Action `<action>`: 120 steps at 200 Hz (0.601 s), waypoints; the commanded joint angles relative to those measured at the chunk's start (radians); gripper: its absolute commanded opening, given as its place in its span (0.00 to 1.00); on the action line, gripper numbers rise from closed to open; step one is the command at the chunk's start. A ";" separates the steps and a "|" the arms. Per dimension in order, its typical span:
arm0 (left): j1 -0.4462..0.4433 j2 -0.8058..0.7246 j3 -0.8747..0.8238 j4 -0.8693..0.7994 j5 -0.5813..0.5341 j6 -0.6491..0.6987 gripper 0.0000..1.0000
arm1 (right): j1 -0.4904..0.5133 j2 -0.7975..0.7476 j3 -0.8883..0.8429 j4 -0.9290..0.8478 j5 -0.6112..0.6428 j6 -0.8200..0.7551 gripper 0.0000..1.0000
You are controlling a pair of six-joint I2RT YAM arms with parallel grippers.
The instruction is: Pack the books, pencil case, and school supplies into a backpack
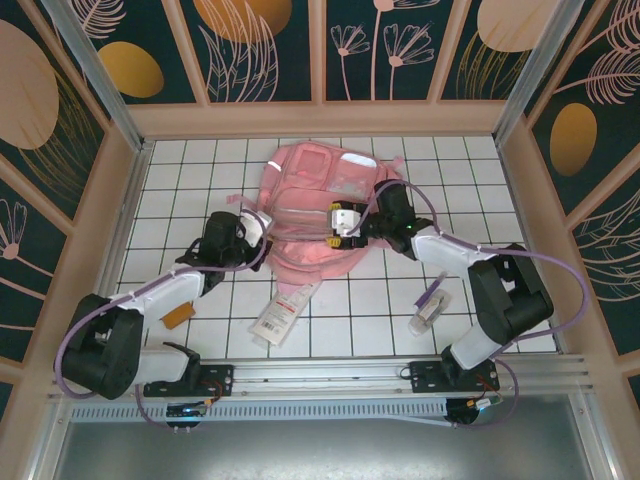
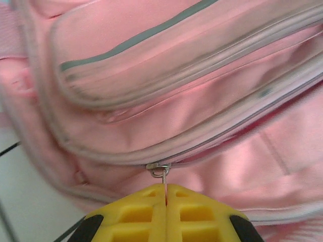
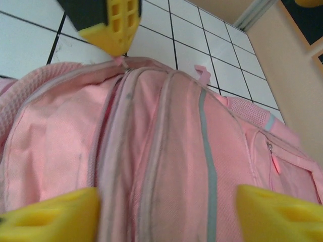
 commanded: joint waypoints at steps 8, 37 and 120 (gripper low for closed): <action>-0.039 -0.077 0.002 0.088 0.214 -0.049 0.00 | 0.084 0.014 0.017 0.091 0.035 0.123 0.99; -0.061 -0.097 0.006 0.157 0.276 -0.105 0.00 | 0.113 0.099 0.076 0.004 0.123 0.113 0.88; 0.034 -0.118 0.011 -0.055 0.043 0.052 0.00 | 0.080 0.110 0.106 -0.136 0.109 -0.022 0.00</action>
